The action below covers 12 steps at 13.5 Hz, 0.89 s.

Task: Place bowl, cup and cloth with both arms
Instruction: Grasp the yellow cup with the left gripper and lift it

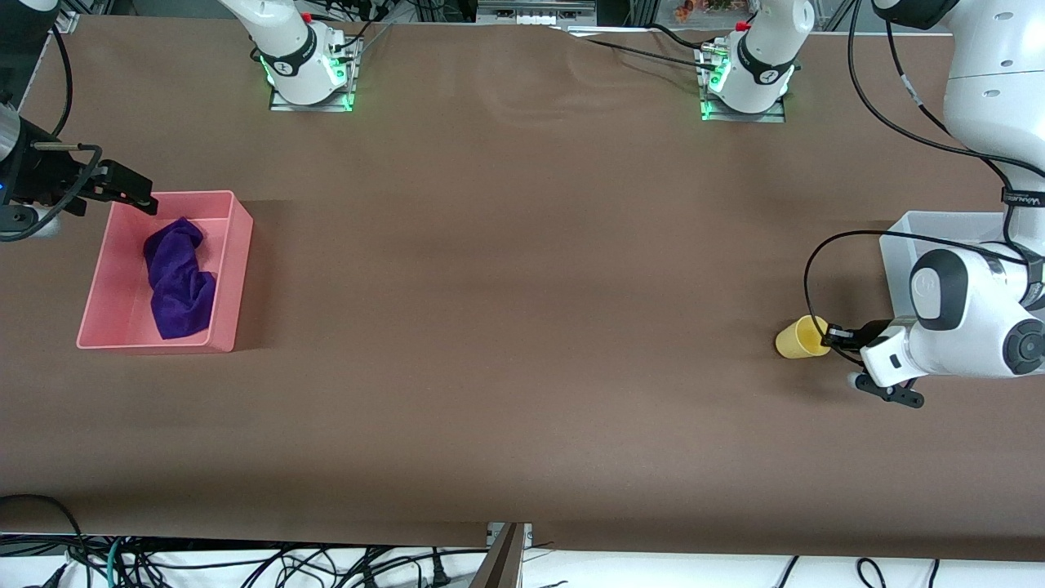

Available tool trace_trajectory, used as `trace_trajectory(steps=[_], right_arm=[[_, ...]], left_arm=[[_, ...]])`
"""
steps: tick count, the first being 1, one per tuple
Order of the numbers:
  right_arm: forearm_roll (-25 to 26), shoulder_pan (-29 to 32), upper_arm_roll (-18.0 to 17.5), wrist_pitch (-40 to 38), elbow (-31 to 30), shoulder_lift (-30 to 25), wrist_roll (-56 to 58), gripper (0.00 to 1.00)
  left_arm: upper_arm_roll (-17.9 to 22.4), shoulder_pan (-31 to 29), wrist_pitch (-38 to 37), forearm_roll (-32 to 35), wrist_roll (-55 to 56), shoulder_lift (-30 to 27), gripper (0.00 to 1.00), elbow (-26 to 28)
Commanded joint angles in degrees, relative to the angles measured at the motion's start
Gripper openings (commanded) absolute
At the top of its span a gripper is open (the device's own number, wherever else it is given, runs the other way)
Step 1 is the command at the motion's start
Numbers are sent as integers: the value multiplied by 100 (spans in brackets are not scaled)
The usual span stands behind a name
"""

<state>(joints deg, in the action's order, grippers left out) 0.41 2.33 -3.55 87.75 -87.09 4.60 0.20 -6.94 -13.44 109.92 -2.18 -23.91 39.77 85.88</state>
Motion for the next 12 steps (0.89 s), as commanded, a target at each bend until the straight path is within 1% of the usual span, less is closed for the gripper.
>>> trace_trajectory(steps=[1, 2, 3, 4, 5, 6, 7, 8, 9, 11, 12], right_arm=[[91, 74, -41, -109, 121, -30, -29, 100], [99, 92, -50, -118, 166, -21, -29, 100], [91, 92, -50, -101, 166, -21, -38, 100], [99, 92, -41, -118, 175, -21, -29, 100], [99, 92, -50, -109, 175, -21, -38, 100], [99, 92, -50, -83, 175, -21, -38, 100], [108, 92, -50, -48, 192, 5, -38, 100], [100, 92, -41, -30, 201, 23, -38, 100], [108, 92, -50, -47, 332, 58, -38, 100], [117, 101, -50, -118, 465, 155, -38, 100], [221, 57, -58, -109, 474, 164, -38, 100]], left_arm=[[25, -27, -697, -99, -61, -416, 0, -150], [52, -62, -1109, -81, -70, -513, 0, -368], [104, -132, -1635, 84, -139, -549, 0, -640], [131, -150, -2076, 451, -436, -567, 0, -930], [175, -159, -2306, 934, -752, -628, 0, -1107], [245, -168, -2352, 1408, -1138, -681, 0, -1152], [367, -255, -2300, 1735, -1481, -698, 0, -1153], [403, -456, -2230, 1878, -1746, -655, 0, -1144], [412, -763, -1995, 1896, -2001, -594, 0, -1101], [412, -1160, -1231, 1932, -2581, -444, 0, -864], [404, -1814, -183, 1836, -3549, 148, 0, -837]])
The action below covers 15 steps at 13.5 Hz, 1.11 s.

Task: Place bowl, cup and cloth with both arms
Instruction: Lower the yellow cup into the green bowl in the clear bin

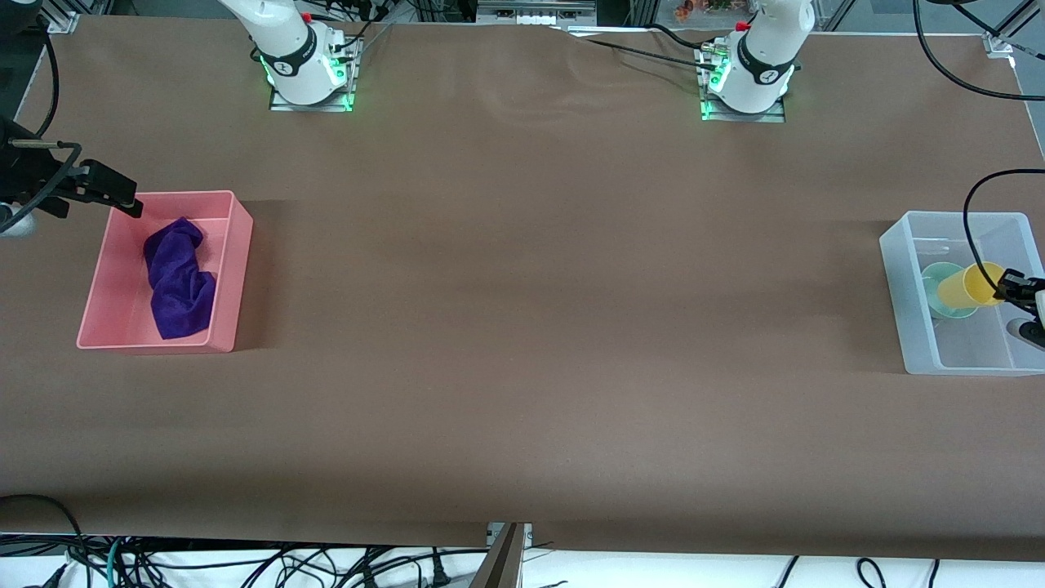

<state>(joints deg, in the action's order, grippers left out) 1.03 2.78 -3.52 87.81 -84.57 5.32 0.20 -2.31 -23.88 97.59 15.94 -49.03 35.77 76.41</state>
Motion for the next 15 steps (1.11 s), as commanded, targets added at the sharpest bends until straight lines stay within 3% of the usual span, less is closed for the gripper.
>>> trace_trajectory(steps=[1, 8, 9, 10, 11, 15], right_arm=[[169, 12, -78, -115, 221, 92, -38, 100], [152, -40, -122, -71, 230, 92, -47, 100], [169, -145, -114, -80, 230, 92, -55, 100], [195, -181, -114, -88, 230, 92, -64, 100], [239, -181, -114, -80, 230, 92, -56, 100], [257, -181, -105, -62, 230, 101, -47, 100]], left_arm=[[-59, -855, 1252, 23, -1178, 597, 0, 111], [-68, -952, 1386, 5, -1232, 659, 0, 67], [-77, -926, 1377, 5, -1215, 650, 6, 58], [-85, -908, 1377, 5, -1171, 642, 57, 49], [-94, -908, 1377, 5, -1162, 633, 98, 32], [-129, -900, 1202, -117, -1162, 528, 100, 23]])
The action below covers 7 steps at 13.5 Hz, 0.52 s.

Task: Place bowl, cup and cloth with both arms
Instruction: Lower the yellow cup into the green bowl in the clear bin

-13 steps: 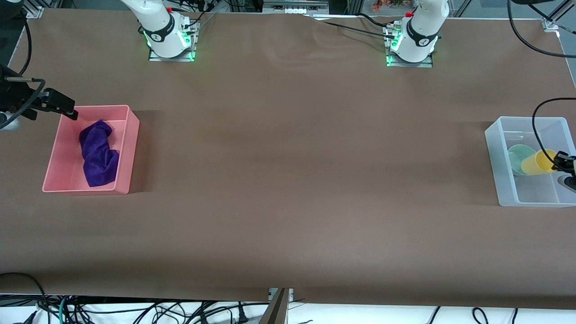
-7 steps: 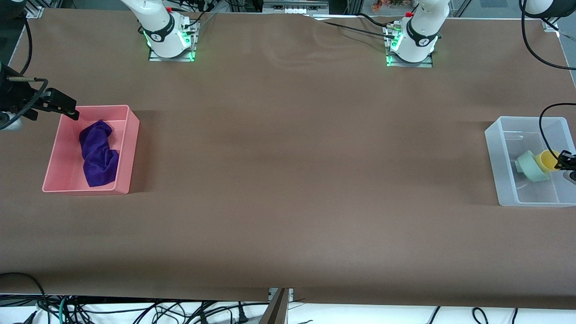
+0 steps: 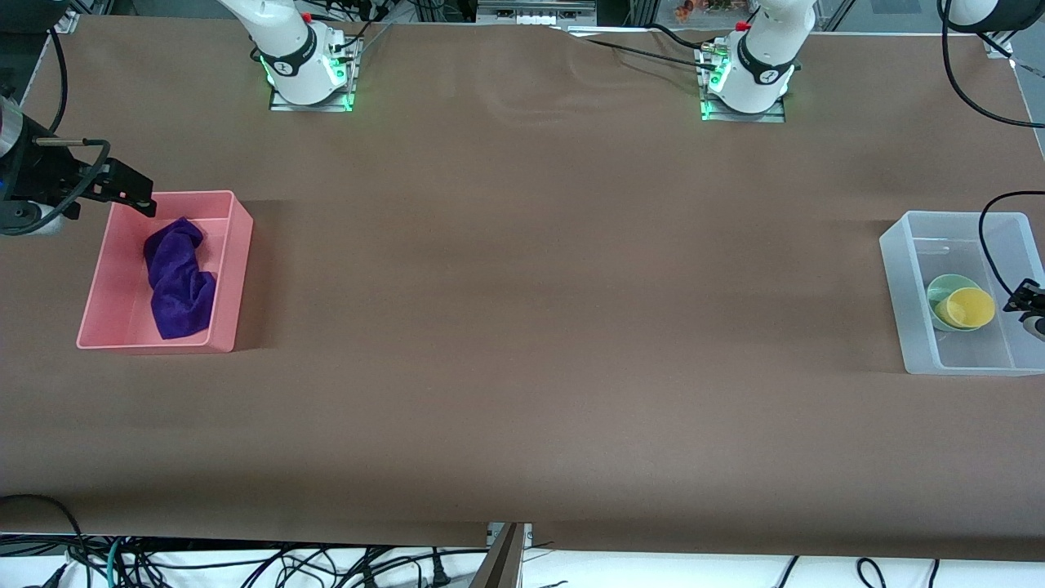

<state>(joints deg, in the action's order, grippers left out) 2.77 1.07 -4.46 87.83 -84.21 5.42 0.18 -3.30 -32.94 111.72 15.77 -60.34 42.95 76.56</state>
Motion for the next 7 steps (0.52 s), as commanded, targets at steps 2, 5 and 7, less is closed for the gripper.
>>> trace_trajectory(steps=[2, 5, 7], right_arm=[[74, -10, -11, -55, 194, 108, -53, 100], [83, -10, -3, -55, 194, 152, -53, 100], [83, -10, -11, -55, 194, 161, -53, 100]], left_arm=[[-118, 68, -527, -162, 13, -487, 100, -10], [-407, 226, -974, -293, 215, -936, 100, -19], [-837, 226, -1414, -311, 670, -1296, 100, -27]])
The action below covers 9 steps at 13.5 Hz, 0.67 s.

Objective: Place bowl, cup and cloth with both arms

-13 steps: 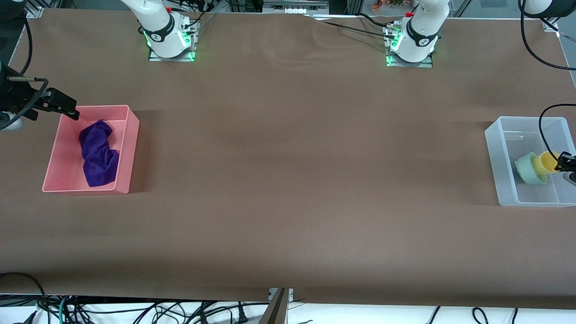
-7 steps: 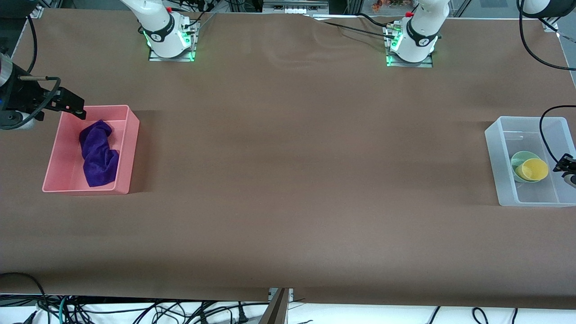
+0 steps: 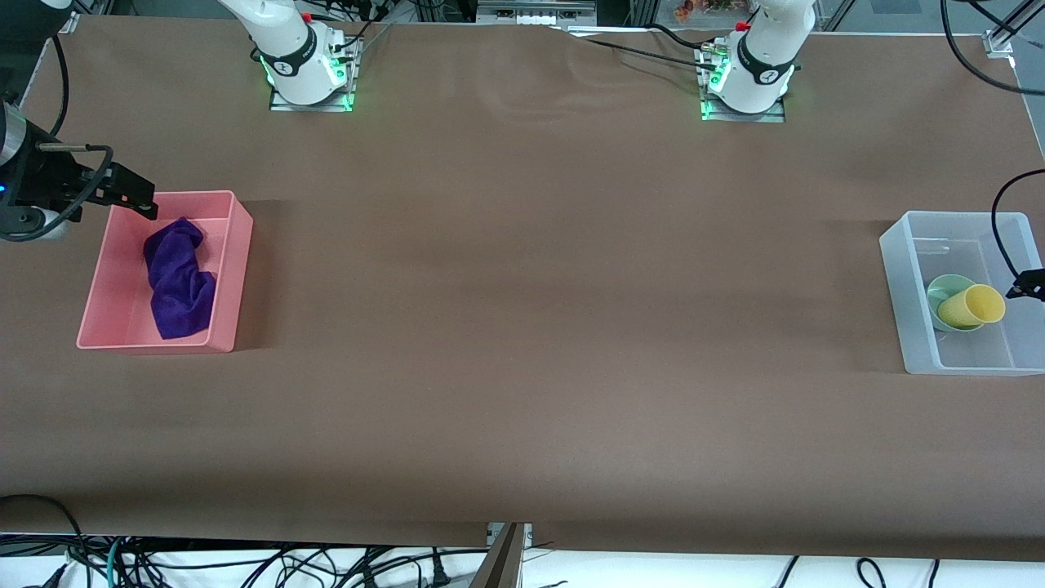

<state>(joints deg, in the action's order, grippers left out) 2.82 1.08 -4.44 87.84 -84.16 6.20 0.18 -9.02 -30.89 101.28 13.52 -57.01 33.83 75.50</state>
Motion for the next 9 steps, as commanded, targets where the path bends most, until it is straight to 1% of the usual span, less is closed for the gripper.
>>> trace_trajectory(steps=[1, 2, 5, 6, 7, 8, 9], right_arm=[[79, -3, -5, -57, 190, 92, -53, 100], [79, -3, -5, -57, 190, 101, -53, 100], [79, 6, -5, -57, 190, 119, -44, 100], [79, 15, 4, -57, 190, 119, -35, 100], [70, 15, 4, -57, 190, 119, -35, 100], [70, 15, 4, -57, 190, 119, -35, 100], [70, 15, 4, -57, 190, 119, -35, 100]], left_arm=[[-528, 30, -624, -95, 575, -534, 100, 79], [-827, 65, -810, -87, 890, -675, 100, 79], [-1644, 162, -1460, -95, 2462, -956, 100, 70], [-1925, 197, -1523, -95, 2858, -1018, 100, 78], [-2059, 215, -1532, -113, 2975, -1071, 100, 70], [-1956, 572, -1532, -191, 3072, -1376, 100, 200], [-1580, 1089, -1541, -236, 3404, -1614, 100, 323]])
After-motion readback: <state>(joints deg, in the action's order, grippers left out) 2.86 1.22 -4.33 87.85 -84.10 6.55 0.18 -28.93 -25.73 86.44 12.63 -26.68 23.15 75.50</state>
